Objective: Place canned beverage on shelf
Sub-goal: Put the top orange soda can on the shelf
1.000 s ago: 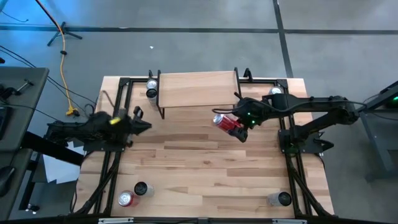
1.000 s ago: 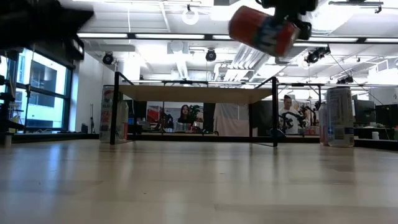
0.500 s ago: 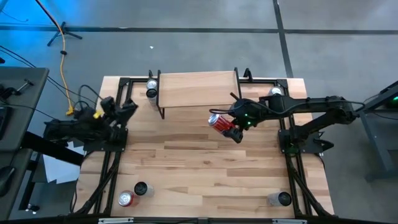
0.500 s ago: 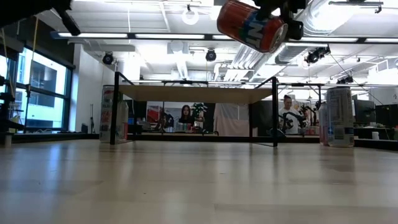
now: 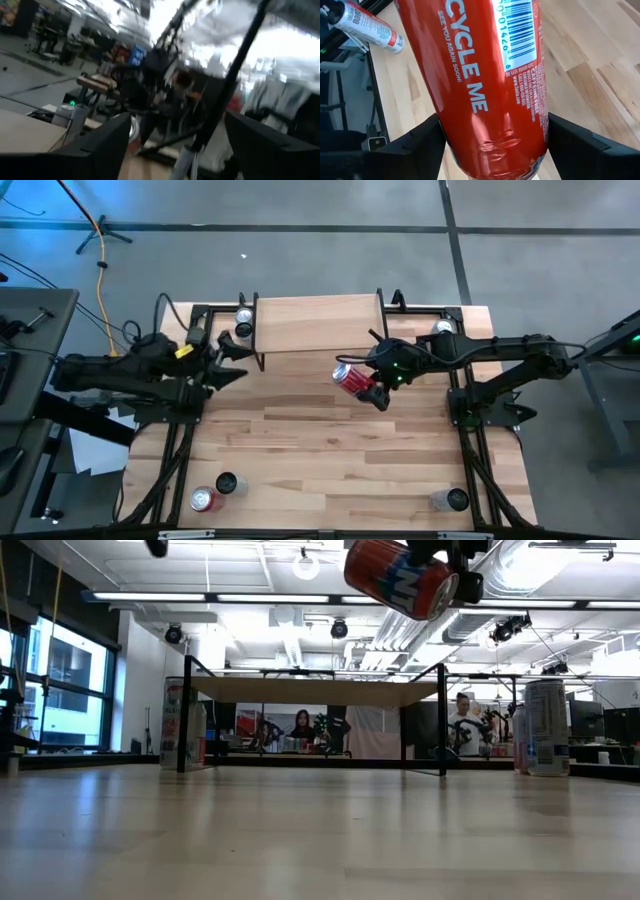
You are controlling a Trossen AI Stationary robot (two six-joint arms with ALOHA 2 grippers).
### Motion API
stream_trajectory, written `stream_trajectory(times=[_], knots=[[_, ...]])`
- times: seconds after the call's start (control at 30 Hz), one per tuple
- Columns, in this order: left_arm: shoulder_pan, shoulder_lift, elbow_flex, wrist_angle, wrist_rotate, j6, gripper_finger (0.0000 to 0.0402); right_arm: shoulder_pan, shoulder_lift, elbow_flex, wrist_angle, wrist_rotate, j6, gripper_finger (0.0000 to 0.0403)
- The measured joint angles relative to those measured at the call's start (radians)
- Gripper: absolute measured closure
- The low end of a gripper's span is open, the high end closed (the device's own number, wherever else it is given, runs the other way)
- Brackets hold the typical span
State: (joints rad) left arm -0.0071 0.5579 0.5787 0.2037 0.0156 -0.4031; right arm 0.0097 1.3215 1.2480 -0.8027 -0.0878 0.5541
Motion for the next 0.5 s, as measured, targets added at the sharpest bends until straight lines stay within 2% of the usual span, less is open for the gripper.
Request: stream_trajectory(times=[0.13, 0.27, 0.5], knots=[[0.000, 0.078, 0.107, -0.125, 0.018, 0.076, 0.0085, 0.000, -0.001, 0.000, 0.000, -0.011, -0.031, 0.0123], [0.000, 0.149, 0.193, -0.249, 0.018, 0.124, 0.0083, 0.000, -0.001, 0.000, 0.000, -0.019, -0.047, 0.0123], [0.000, 0.287, 0.265, -0.298, 0.014, 0.153, 0.0084, 0.002, -0.001, 0.000, 0.017, -0.033, -0.065, 0.0123]])
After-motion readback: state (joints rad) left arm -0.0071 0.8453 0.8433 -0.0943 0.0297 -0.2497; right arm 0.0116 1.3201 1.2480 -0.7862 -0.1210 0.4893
